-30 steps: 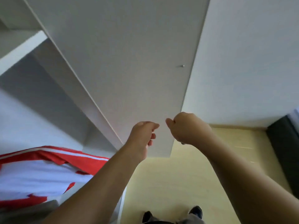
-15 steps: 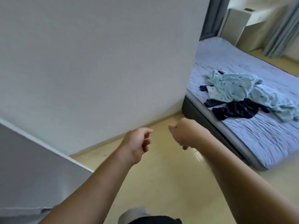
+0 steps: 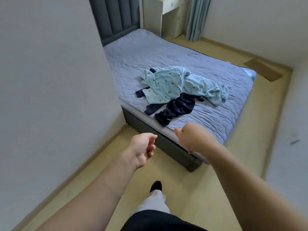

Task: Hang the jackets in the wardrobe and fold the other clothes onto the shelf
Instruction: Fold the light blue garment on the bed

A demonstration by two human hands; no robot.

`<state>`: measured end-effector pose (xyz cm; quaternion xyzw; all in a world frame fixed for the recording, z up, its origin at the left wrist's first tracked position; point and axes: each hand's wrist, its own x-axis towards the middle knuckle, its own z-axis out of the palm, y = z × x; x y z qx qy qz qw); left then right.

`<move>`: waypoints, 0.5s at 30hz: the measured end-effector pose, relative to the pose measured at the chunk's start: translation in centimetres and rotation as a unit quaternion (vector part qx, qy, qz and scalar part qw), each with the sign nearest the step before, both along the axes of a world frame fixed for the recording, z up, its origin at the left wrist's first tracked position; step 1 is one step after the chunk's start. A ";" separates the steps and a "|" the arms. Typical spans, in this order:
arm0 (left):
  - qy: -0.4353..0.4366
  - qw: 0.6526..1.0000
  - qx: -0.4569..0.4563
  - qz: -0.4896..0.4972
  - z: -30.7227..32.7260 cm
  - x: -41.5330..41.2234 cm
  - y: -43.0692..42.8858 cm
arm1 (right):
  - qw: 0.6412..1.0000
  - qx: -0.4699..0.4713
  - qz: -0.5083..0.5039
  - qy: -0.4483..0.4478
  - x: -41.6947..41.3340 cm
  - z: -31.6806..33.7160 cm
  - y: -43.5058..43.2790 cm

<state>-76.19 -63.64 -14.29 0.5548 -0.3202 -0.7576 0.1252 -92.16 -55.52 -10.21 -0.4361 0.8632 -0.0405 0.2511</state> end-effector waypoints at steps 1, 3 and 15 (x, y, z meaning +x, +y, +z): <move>-0.003 1.000 0.004 -0.015 -0.1 -2.7 -1.6 | 1.000 0.005 -0.012 0.002 -2.3 0.0 -1.0; -0.007 0.999 0.000 -0.045 -0.2 -7.8 -4.6 | 0.999 0.012 -0.038 0.006 -6.6 0.0 -2.7; -0.047 0.992 -0.034 -0.111 -1.4 -31.2 -15.0 | 0.982 -0.049 -0.172 -0.064 -26.3 -3.9 -11.4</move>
